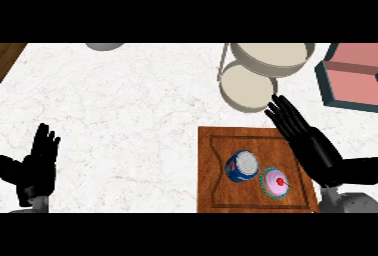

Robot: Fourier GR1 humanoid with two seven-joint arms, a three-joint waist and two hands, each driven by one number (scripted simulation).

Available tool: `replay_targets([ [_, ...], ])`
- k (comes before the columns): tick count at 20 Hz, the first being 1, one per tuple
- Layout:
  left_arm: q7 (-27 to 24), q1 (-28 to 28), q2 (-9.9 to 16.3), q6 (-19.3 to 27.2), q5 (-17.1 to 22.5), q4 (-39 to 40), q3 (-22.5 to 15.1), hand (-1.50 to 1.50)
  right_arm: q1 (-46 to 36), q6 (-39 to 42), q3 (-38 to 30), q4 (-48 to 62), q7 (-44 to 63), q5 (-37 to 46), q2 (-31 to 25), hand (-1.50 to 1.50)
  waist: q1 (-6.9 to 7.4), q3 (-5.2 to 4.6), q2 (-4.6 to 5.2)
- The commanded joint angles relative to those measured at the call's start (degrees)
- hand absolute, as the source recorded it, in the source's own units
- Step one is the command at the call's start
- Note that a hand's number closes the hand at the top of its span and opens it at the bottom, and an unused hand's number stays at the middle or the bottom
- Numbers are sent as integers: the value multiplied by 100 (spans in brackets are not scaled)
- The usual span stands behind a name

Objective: Pick the cupcake from the cutting board and place it in the tiered basket

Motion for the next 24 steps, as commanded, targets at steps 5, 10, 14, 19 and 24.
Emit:
replay_targets([
  [5, -345, -837, 40, -138, -904, -689, -938, 0, -1111, 2028, -474, 485, -62, -1982, 68, 150, 7, 205, -28],
  [10, -188, -1172, -247, -199, -1103, -809, -1433, 0, -1087, 2713, -327, 1529, 1001, -3127, 31, -150, 95, 192, 51],
  [14, 19, -1266, -326, -23, -1280, -896, -1577, 0, -1145, 4487, -368, 1868, 1382, -4342, -497, -150, 72, 189, -13],
  [19, 223, -1321, -383, 31, -1391, -936, -1693, 0, -1580, 6402, -979, 2772, 1534, -5136, -1849, -150, 67, 179, -29],
  [24, 362, -1382, -371, 107, -1464, -929, -1695, 0, -2391, 6920, -1751, 2217, 1394, -3620, -2653, -150, -1, 183, -78],
])
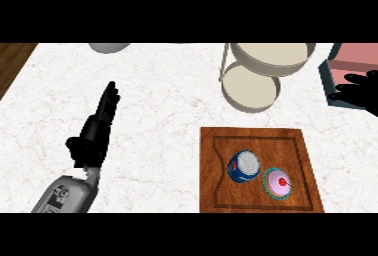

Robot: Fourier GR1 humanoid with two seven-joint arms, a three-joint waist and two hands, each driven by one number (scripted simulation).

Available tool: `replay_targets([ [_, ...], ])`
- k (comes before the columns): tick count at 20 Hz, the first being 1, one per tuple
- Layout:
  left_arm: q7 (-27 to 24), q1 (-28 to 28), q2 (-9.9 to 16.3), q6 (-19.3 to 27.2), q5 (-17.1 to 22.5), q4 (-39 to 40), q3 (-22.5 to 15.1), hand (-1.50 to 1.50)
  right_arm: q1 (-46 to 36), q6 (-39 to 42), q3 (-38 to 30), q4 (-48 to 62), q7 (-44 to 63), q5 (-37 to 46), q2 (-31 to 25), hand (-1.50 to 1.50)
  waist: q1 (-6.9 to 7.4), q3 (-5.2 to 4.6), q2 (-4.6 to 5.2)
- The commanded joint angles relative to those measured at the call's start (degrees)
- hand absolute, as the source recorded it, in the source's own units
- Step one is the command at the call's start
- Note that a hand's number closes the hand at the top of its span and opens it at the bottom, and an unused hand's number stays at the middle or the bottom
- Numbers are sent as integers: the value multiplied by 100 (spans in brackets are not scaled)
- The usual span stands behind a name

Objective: Pick the cupcake from the cutting board and place it in the tiered basket

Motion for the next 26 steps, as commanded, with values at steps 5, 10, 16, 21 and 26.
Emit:
replay_targets([
  [5, 112, 85, -64, 119, -72, -80, -53, 0, -881, 1370, -1085, -1344, 15, 1622, -965, -150, -117, 6, -95],
  [10, 50, 230, -35, 163, -153, -72, -57, 0, -1032, 1390, -1543, -2680, 0, 2609, -805, -150, -127, 3, -76],
  [16, 335, 11, 22, 143, -195, -186, 30, 0, -474, 1471, -1592, -3908, -15, 3668, -130, -150, -126, -12, -44],
  [21, 358, -90, -203, 213, -324, -164, -78, 0, -304, 1204, -1206, -4666, 17, 4379, 502, -150, -82, -23, -30],
  [26, 538, 135, -146, 270, -434, -495, -136, 0, -12, 1755, -1540, -4682, -292, 4505, 30, -150, -86, -18, -52],
])
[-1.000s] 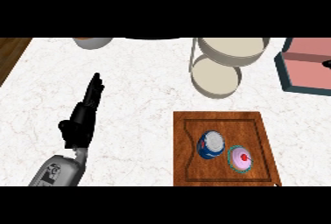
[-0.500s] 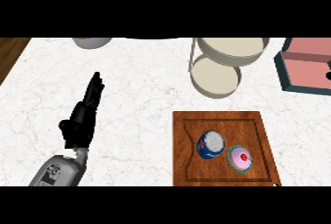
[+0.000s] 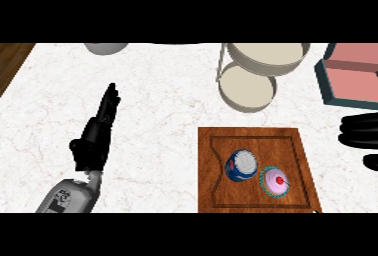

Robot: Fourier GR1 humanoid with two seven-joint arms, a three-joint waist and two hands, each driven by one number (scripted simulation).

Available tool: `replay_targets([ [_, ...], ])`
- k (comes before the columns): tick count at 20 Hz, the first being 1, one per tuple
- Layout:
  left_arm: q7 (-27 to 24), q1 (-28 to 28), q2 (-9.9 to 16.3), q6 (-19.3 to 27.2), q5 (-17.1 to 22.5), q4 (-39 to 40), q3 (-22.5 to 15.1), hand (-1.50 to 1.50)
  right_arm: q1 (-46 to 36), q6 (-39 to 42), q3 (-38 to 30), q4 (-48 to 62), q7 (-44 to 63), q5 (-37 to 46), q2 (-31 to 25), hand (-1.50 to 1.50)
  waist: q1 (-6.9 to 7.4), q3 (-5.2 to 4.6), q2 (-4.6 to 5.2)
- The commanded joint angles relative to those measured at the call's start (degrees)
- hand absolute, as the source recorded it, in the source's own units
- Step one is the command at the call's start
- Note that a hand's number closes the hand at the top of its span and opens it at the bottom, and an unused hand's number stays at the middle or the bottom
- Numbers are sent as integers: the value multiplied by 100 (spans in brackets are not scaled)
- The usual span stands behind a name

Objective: Pick the cupcake from the cutting board and place it in the tiered basket

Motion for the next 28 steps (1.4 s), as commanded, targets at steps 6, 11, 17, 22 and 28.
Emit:
replay_targets([
  [6, -184, -27, -142, -103, -14, 288, 73, 0, 525, 1320, 202, -749, -410, 1137, 182, -150, -7, 6, 36],
  [11, -20, 169, 109, -284, 92, -156, 217, 0, 548, 1323, 40, -746, -745, 1556, 13, -150, 49, 7, 17],
  [17, 108, -90, -138, -53, -211, 21, 84, 0, 398, 1010, 288, -1009, -1153, 2418, 48, -150, 51, 10, 32],
  [22, 37, 60, -146, -186, -201, -122, 11, 0, 142, 721, 644, -789, -1564, 3054, -73, -150, 173, 11, 47],
  [28, 85, -204, -219, -194, -189, 60, 150, 0, 429, 58, 1016, -1436, -2344, 3729, -138, -150, 86, 24, 54],
])
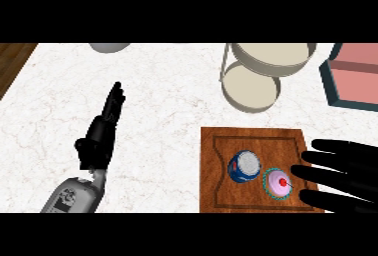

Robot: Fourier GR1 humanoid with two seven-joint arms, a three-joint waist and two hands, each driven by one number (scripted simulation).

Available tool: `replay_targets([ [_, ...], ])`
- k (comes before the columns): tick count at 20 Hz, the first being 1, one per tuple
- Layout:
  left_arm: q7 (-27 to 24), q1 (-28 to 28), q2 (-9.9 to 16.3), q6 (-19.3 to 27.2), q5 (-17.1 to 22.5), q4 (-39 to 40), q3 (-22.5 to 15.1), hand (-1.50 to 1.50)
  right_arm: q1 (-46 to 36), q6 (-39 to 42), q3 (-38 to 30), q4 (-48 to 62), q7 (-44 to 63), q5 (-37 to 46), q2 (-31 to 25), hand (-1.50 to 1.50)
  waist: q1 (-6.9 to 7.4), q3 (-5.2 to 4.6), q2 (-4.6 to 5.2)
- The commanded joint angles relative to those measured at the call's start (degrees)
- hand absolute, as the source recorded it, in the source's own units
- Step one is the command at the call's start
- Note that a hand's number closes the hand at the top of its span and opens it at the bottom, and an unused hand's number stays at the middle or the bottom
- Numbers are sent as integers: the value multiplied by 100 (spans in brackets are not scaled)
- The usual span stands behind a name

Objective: Pick the cupcake from the cutting board and place it in the tiered basket

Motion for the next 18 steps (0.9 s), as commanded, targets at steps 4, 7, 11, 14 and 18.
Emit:
replay_targets([
  [4, 67, 164, 52, -44, -25, -157, 48, 0, 243, -210, 378, 114, -1562, 1262, -169, -150, 41, 9, 2],
  [7, -49, 161, -32, -80, -17, -27, 94, 0, 457, -926, 808, 376, -2032, 2107, -336, -150, -17, -6, -3],
  [11, -136, 175, -17, -102, -99, -44, 102, 0, 594, -1873, 1253, 1300, -2825, 2777, -768, -150, -6, -13, -3],
  [14, 95, 49, -52, -59, -133, -59, 168, 0, 914, -2703, 1510, 1847, -3493, 3209, -977, -150, -84, -20, -24],
  [18, 139, 148, -23, -126, -212, -213, 152, 0, 642, -2978, 1820, 2695, -3922, 3278, -1089, -150, -66, -29, -39],
])
